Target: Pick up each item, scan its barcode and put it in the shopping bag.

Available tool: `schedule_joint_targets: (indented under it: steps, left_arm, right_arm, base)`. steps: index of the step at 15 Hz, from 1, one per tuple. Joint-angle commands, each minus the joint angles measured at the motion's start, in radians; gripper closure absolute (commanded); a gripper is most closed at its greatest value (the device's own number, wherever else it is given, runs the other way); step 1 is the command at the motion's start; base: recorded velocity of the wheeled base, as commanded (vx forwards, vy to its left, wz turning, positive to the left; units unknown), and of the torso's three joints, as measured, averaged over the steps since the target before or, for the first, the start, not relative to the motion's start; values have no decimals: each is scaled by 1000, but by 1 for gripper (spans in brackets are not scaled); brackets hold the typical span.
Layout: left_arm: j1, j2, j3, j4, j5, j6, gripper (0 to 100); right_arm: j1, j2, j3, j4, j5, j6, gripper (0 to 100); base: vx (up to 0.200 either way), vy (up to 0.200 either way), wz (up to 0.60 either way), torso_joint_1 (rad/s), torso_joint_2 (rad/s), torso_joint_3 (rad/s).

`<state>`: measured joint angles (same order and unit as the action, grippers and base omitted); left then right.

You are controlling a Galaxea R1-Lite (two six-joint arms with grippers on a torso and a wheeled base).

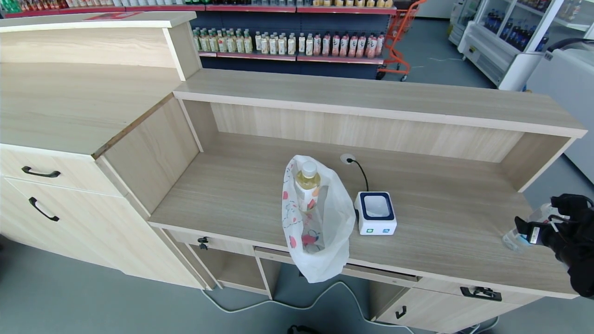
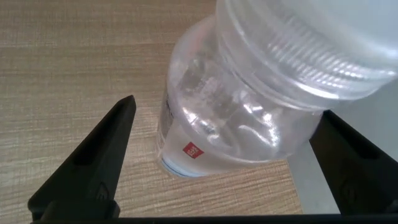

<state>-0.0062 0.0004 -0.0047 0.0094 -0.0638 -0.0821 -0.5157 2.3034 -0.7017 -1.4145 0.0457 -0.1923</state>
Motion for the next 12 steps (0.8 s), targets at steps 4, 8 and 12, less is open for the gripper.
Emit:
schedule_joint_targets:
  steps: [4, 8, 12]
  left_arm:
    - [0, 0, 0, 0, -1, -1, 0]
    - [0, 0, 0, 0, -1, -1, 0]
    - [0, 0, 0, 0, -1, -1, 0]
  right_arm:
    - [8, 50, -35, -29, 25, -2, 0]
    - [10, 85, -99, -66, 31, -6, 0]
    - [11, 106, -127, -67, 48, -9, 0]
  base:
    - [0, 0, 0, 0, 0, 0]
    - [0, 0, 0, 0, 0, 0]
    - [0, 0, 0, 0, 0, 0]
